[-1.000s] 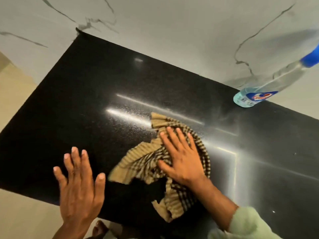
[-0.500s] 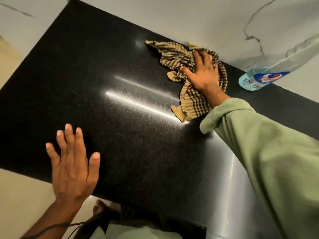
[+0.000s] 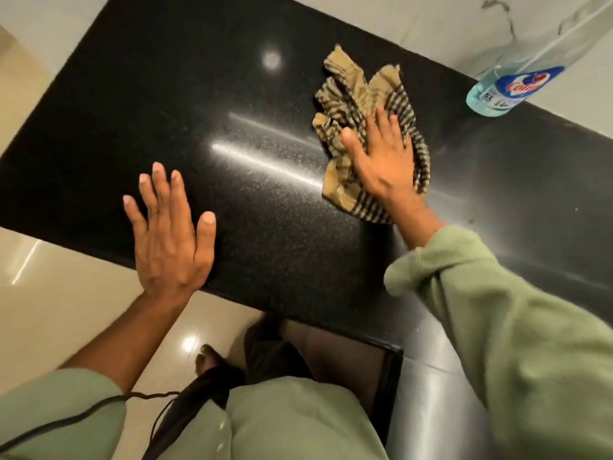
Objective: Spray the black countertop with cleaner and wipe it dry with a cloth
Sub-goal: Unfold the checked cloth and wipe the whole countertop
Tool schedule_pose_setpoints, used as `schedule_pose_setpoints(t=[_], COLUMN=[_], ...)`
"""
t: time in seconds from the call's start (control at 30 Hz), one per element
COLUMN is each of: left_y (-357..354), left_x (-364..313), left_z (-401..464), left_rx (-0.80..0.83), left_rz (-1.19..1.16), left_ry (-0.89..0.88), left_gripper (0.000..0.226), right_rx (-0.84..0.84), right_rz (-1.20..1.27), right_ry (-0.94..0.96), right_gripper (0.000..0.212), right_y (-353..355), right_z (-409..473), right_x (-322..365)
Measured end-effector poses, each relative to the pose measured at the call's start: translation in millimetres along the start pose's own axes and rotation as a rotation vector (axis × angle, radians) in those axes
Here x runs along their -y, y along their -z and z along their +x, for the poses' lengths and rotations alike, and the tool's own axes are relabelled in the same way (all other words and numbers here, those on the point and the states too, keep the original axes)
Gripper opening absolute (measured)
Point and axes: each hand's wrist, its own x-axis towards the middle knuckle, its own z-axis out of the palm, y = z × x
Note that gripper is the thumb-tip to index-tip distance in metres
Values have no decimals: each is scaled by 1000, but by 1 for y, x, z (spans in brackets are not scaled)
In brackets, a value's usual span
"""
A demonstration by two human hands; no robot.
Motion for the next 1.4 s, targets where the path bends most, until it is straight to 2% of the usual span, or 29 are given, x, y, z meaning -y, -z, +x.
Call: schedule_pose_setpoints(t=[0.2,0.33,0.43,0.57,0.7,0.93,1.1,1.2,1.3,1.4], left_y=[3,3,5,17,33,43,37,32,32,42], left_x=[1,3,8,20,60,118,120,120,129,139], left_z=[-1,-3,-2,-2,11,32,34,34,34,36], left_rx=[-20,-74,-86,-130,-240,-304,-374,-456,-543,-608], left_rz=[-57,-171,-331,-617,-503,-480,-651,-771,-945,-959], left_ry=[-16,-26,-60,-24,32,277,458,529,526,542], left_gripper=[75,77,79,80,75,81,88,78,69,56], right_rx=[-14,20,47,166,232,266,294,320,319,301], right_rz=[-74,-151,-171,-181,-215,-289,-262,-237,-246,-295], right_ry=[-7,13,162,545,784,919,906,931,967,1073], right_gripper=[107,98,86,78,86,76,70,67,66,67], right_y=[-46,-68,-80,-97,-120,-138,-142,-145,-146,-146], right_z=[-126,-161,-154,-132,-101,-58,-43,-36,-32,-33], right_x=[21,52,100,186,263,350,380,390,394,383])
